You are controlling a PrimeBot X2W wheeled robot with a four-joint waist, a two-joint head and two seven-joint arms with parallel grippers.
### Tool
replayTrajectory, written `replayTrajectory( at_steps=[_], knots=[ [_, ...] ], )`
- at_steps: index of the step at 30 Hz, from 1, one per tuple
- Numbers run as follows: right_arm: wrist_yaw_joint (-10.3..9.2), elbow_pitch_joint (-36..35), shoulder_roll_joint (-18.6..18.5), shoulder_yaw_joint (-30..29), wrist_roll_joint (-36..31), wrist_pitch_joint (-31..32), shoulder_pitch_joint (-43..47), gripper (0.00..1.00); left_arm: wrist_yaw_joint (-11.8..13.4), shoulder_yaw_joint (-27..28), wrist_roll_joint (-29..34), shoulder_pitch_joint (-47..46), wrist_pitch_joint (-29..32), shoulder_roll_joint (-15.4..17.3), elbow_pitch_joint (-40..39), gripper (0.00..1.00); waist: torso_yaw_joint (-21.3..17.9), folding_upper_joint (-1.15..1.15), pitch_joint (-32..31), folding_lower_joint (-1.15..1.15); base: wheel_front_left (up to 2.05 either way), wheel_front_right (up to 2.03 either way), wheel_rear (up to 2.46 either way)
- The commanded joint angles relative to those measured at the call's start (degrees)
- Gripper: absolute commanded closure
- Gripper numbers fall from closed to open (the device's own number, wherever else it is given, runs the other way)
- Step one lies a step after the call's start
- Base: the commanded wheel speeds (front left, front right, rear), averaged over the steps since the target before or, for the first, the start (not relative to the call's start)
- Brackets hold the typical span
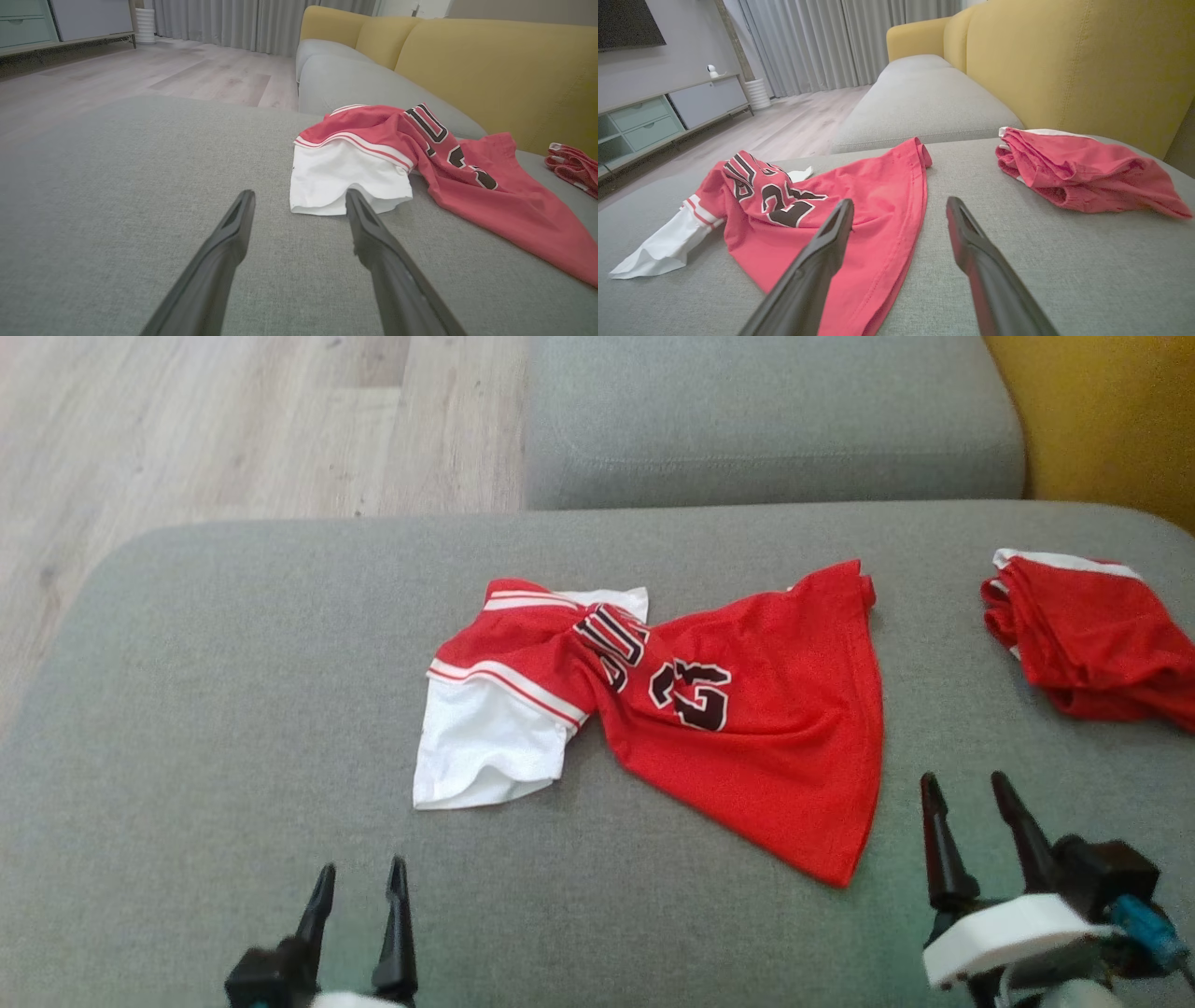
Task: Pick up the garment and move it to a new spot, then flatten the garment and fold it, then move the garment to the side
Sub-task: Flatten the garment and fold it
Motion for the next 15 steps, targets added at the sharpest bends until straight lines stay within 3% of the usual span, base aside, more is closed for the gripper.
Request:
replayTrajectory(
  at_steps=[1, 15],
  knots=[
    [-0.04, -1.50, -0.32, 1.88, 0.64, -0.99, -0.77, 0.00, 0.45, 2.72, -0.35, -1.38, -0.63, 0.63, -2.41, 0.00, -0.24, 0.00, -0.56, 0.01, 0.00, 0.00, 0.00],
    [-0.04, 3.21, -0.32, 4.80, -0.58, -3.83, -1.28, 0.00, 1.01, 2.14, 0.13, 0.90, 0.04, 0.83, -4.50, 0.00, -1.21, 0.00, -2.85, 0.01, 0.00, 0.00, 0.00]
  ],
)
